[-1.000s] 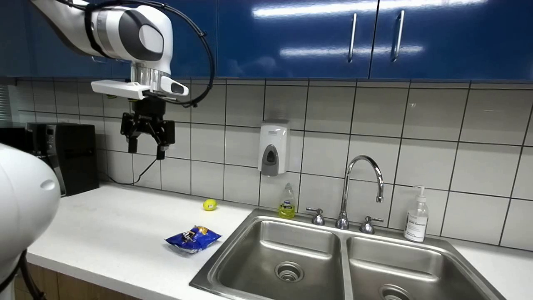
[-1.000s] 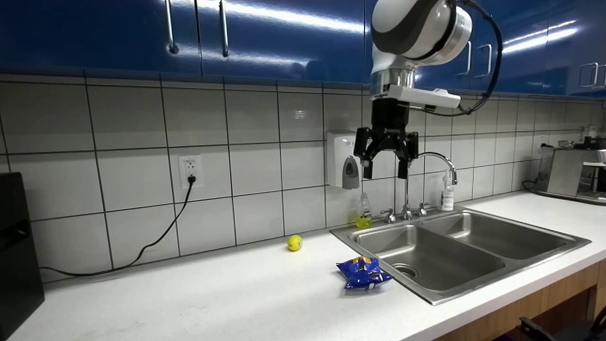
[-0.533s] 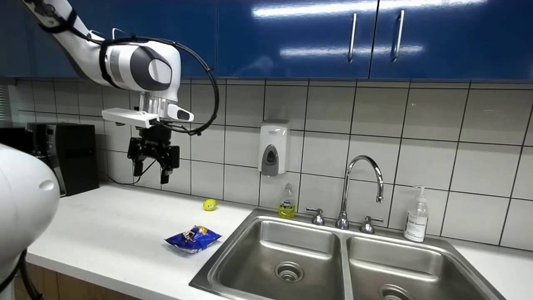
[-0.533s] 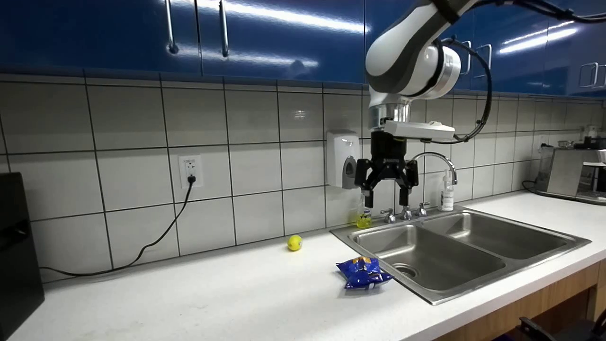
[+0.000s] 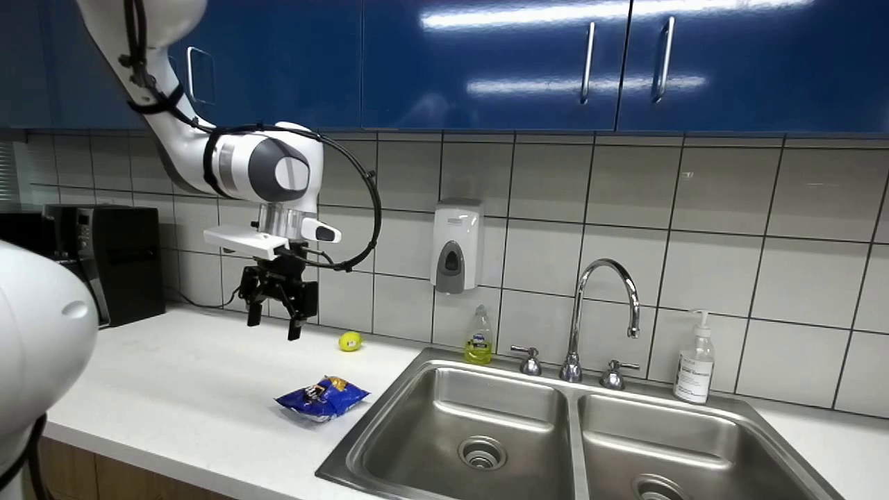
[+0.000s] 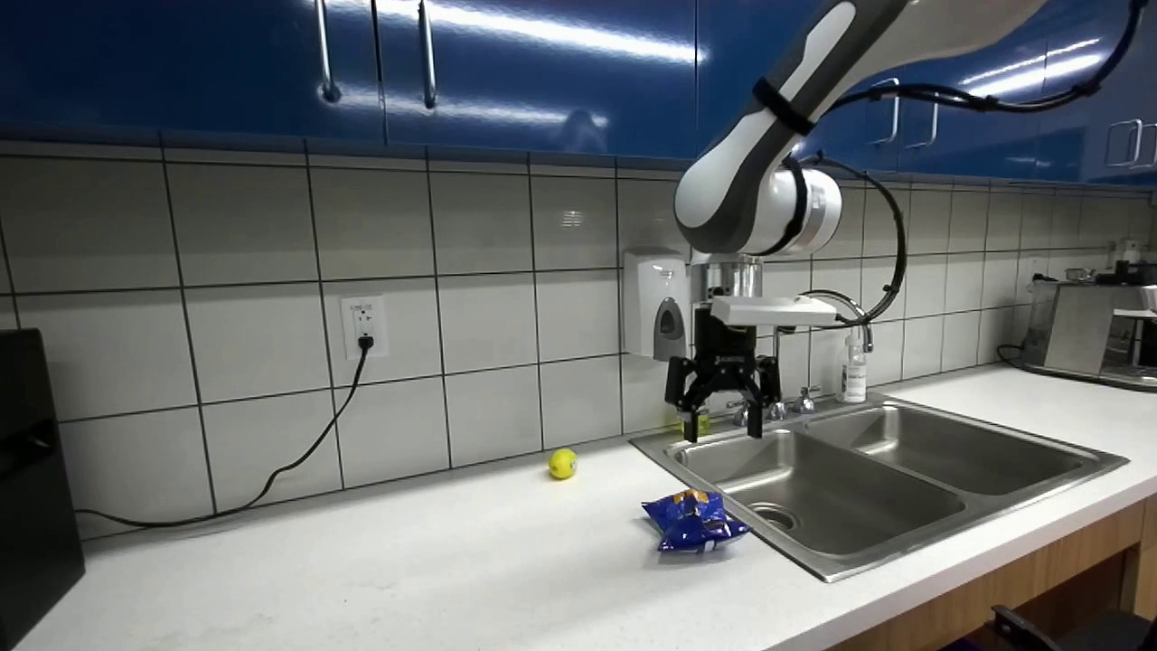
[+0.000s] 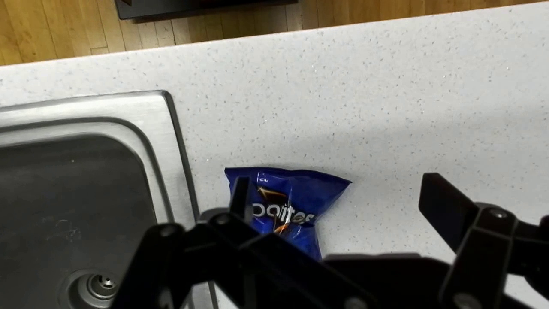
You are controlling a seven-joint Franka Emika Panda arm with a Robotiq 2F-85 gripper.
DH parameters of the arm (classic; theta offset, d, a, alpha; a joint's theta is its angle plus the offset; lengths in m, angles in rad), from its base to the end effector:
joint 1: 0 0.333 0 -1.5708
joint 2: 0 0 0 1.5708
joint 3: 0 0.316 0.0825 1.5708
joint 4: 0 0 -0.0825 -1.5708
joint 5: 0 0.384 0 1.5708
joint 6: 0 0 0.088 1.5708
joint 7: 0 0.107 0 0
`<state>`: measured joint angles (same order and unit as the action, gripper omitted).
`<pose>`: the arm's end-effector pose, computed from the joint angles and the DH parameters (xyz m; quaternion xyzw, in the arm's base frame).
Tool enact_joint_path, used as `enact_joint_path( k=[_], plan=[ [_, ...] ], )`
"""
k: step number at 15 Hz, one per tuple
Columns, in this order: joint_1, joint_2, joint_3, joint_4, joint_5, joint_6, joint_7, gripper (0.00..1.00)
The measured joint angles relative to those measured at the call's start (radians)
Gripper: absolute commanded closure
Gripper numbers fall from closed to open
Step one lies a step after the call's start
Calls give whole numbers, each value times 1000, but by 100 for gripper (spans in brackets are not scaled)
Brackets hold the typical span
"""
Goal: Place the pack of doritos inside the sink
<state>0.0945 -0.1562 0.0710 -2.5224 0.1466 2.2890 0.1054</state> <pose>0.4332 0.0753 0.3280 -0.9979 0.0210 0.0445 0.0421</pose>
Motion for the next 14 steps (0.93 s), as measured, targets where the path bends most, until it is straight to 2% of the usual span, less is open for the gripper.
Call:
enact_joint_path(
  k=[8,14],
  plan=[
    [-1,253,-14,122,0,81,0,0],
    [-1,381,-20,197,0,110,0,0]
  ],
)
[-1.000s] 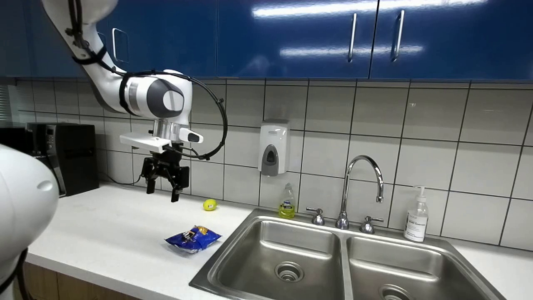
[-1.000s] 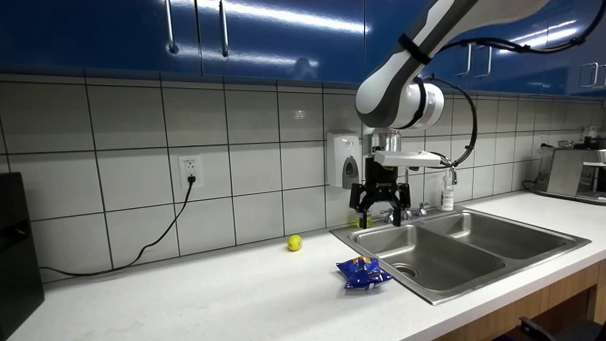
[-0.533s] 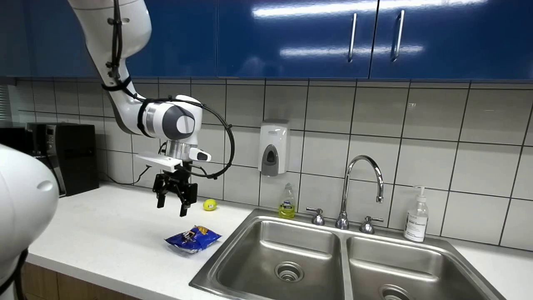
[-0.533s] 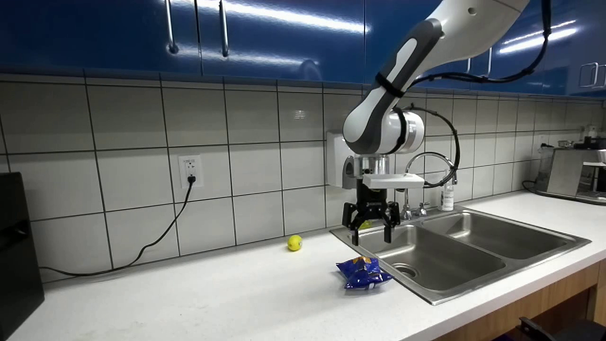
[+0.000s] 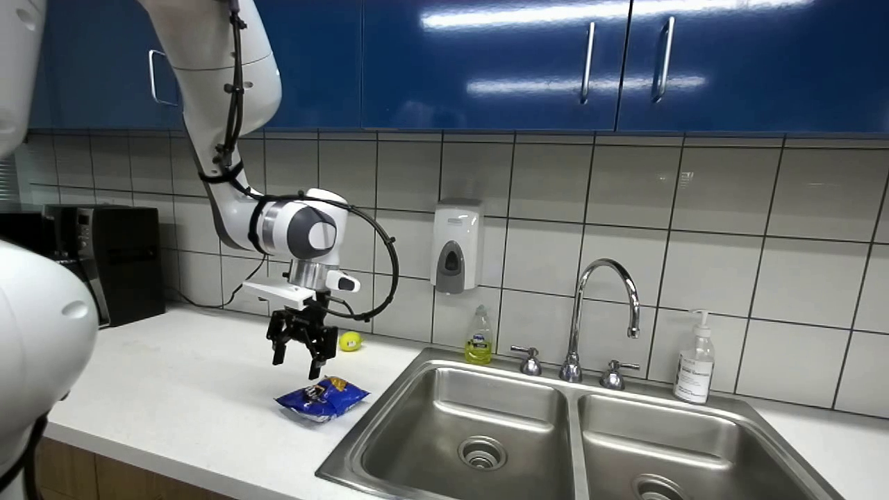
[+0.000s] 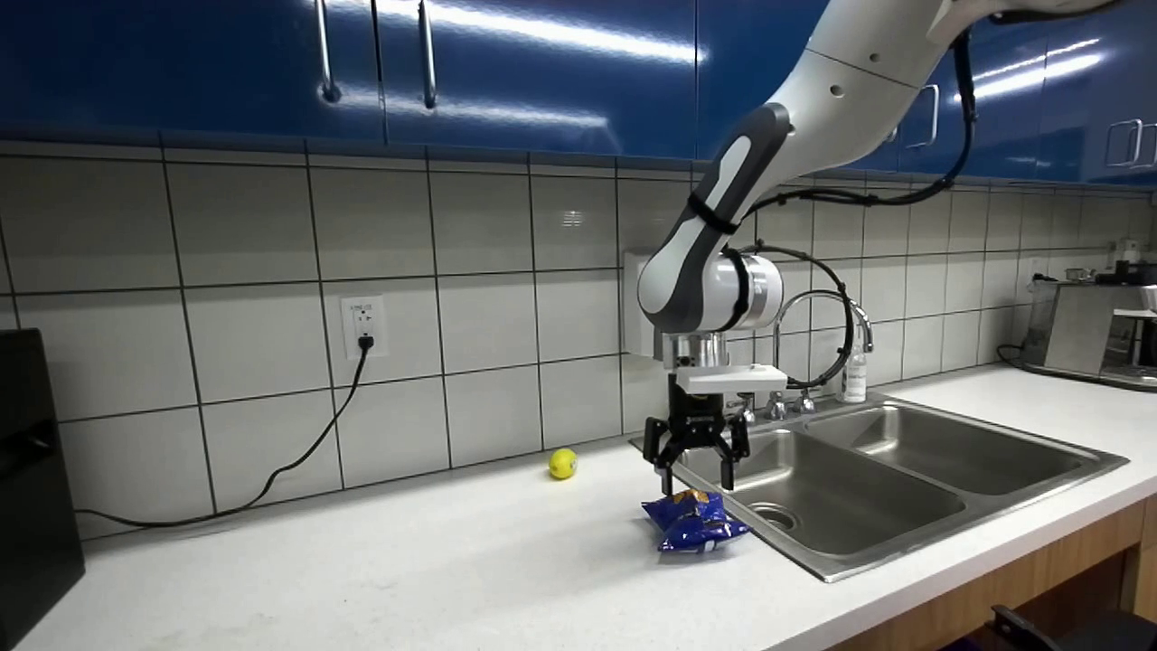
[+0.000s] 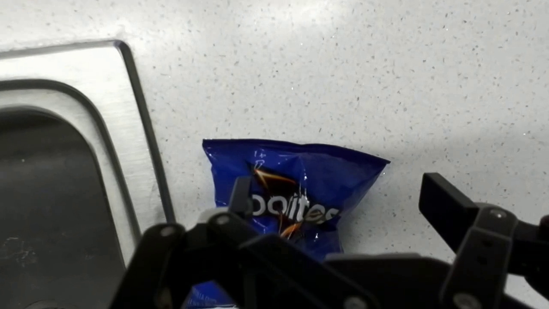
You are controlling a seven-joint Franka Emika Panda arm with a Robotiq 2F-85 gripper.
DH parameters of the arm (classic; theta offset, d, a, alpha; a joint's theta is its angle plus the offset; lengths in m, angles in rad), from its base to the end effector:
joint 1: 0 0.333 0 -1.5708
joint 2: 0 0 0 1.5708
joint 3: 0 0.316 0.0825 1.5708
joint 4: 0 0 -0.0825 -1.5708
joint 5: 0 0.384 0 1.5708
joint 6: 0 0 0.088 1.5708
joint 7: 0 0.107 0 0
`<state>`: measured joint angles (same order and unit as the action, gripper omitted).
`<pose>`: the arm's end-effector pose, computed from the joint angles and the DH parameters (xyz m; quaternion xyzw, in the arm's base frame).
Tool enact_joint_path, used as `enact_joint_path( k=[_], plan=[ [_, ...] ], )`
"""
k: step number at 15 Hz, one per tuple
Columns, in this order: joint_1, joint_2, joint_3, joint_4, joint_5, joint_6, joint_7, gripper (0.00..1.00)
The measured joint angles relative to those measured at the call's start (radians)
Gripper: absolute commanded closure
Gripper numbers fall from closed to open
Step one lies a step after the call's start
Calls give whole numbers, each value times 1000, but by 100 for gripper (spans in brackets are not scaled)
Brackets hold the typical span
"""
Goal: Place the pack of doritos inside the sink
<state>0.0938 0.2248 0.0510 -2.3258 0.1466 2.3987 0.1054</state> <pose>0.4987 0.0744 0.2309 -0.9951 0.0381 0.0816 0.0412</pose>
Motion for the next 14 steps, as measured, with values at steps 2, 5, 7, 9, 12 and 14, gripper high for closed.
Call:
enact_joint_path(
  k=[2,5,7,9,12,14],
  plan=[
    [0,35,-3,19,0,11,0,0],
    [-1,80,-11,43,0,30,0,0],
    [-2,106,-15,58,0,41,0,0],
    [-3,127,-19,73,0,47,0,0],
    [-6,154,-24,95,0,54,0,0],
    [-9,166,-25,106,0,55,0,0]
  ],
)
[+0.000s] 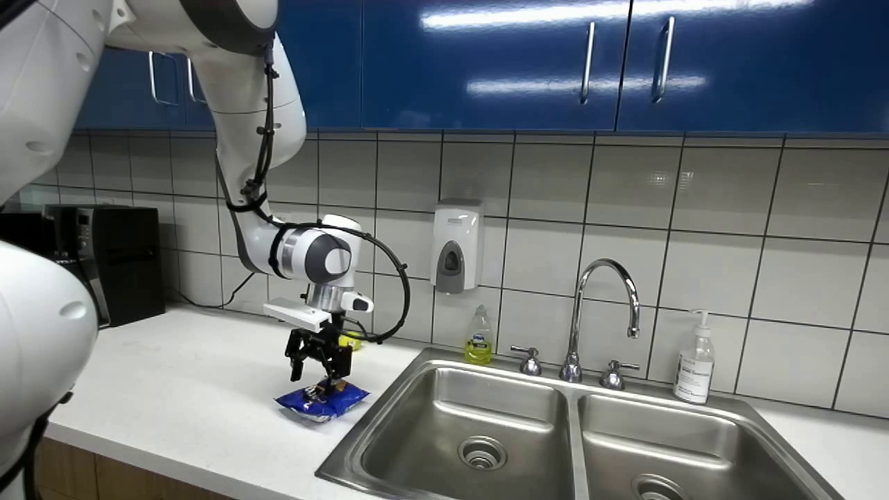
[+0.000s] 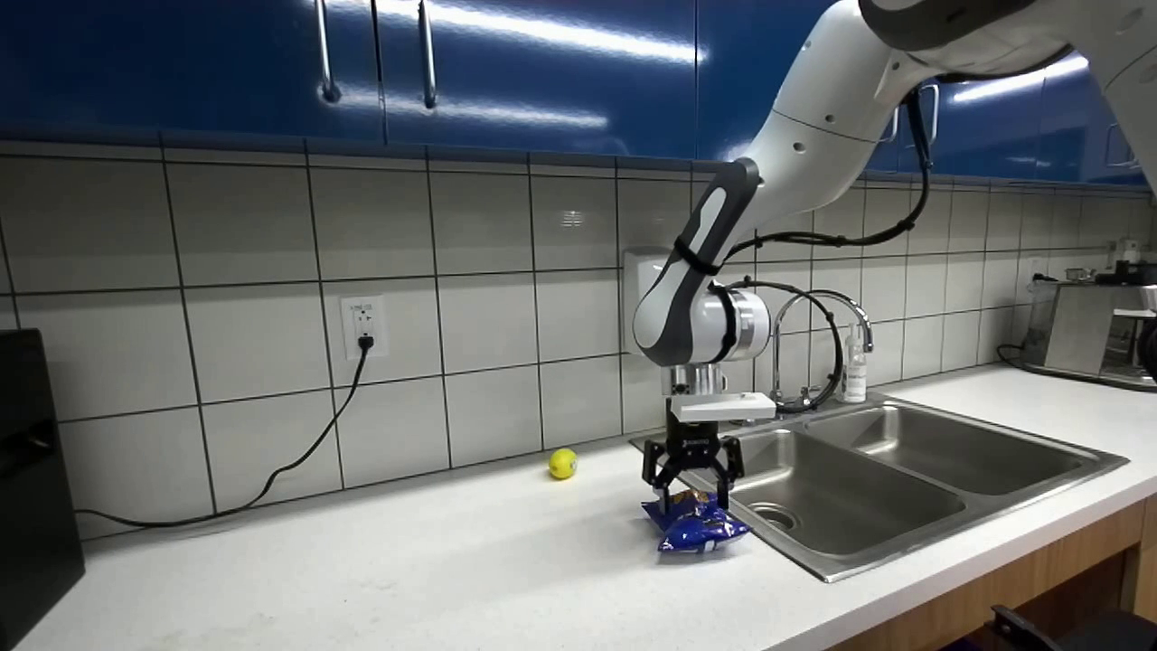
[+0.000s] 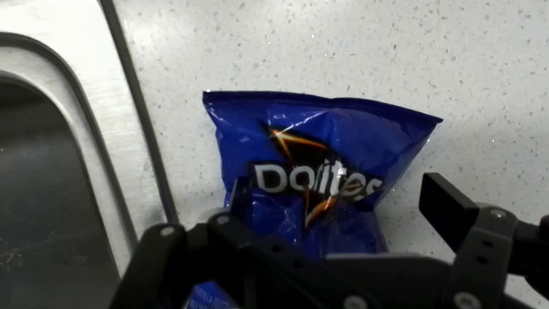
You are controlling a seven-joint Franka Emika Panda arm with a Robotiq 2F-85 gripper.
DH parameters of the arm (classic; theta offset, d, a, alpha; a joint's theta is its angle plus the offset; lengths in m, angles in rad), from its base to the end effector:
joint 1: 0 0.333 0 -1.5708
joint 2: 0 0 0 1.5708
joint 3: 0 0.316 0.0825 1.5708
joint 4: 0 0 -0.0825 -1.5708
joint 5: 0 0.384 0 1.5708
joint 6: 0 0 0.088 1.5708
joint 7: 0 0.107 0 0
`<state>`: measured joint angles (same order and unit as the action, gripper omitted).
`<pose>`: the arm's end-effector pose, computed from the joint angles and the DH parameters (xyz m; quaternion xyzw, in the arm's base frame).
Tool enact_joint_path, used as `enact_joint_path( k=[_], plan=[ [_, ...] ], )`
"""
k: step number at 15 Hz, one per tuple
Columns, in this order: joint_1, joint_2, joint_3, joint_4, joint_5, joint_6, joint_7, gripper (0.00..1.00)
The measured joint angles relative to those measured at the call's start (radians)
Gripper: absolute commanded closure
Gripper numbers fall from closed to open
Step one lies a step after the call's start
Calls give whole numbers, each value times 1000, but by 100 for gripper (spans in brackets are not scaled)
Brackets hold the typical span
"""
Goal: Place the pack of doritos inside the sink
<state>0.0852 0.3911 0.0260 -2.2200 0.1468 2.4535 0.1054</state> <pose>0.5290 0.0595 0.1848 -0.9941 0.0578 0.0833 0.0382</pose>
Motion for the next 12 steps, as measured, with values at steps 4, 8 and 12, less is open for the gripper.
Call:
enact_joint_path(
  k=[4,8,12],
  plan=[
    [-6,18,-1,15,0,2,0,0],
    [-9,31,-1,26,0,4,0,25],
    [-9,37,-2,33,0,4,0,51]
  ],
)
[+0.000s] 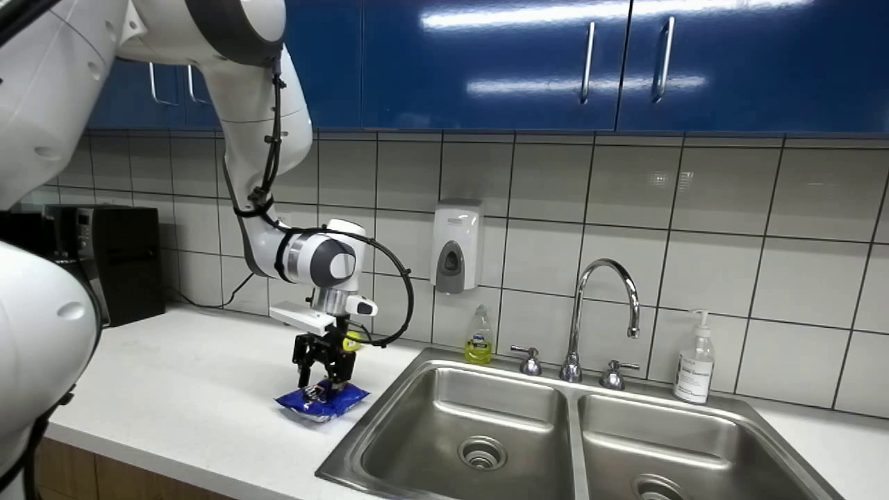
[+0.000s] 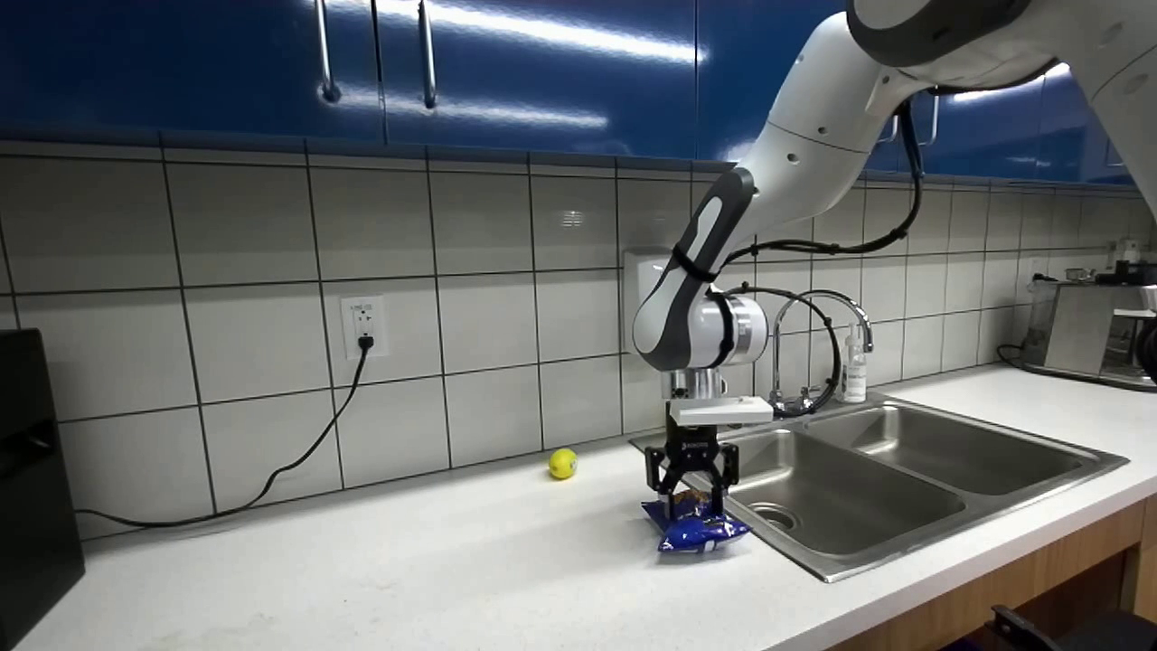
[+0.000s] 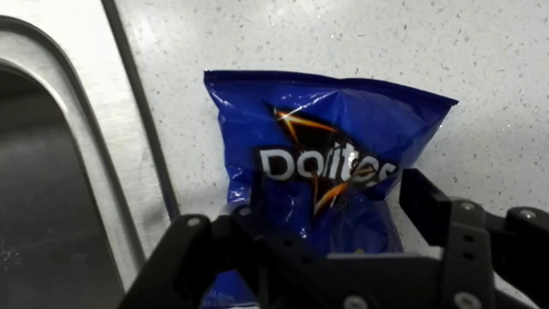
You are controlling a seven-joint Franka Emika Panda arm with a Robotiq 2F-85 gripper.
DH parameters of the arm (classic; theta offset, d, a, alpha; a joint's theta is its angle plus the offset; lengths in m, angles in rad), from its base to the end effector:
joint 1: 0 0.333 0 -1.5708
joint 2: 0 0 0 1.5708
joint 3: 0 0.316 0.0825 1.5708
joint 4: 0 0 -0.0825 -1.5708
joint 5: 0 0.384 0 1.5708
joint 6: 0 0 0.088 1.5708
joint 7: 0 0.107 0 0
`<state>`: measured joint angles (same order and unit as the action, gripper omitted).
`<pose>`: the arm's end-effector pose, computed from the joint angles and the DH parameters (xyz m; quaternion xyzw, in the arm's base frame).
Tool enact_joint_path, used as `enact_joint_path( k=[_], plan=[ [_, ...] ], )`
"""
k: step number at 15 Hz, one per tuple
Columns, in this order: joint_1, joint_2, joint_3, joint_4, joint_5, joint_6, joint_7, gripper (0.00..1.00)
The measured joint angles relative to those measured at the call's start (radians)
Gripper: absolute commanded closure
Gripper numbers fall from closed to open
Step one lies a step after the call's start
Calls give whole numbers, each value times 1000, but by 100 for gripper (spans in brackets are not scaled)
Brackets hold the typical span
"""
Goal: Place the pack of doritos inside the sink
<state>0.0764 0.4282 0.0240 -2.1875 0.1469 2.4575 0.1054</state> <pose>0.5377 0.0545 0.1760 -0.9937 0.0635 0.0834 0.0384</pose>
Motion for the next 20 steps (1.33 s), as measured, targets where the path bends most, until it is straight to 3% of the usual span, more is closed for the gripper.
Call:
enact_joint_path(
  k=[6,20],
  plan=[
    [-1,4,0,6,1,0,0,97],
    [-1,-1,0,32,5,-1,0,100]
  ],
)
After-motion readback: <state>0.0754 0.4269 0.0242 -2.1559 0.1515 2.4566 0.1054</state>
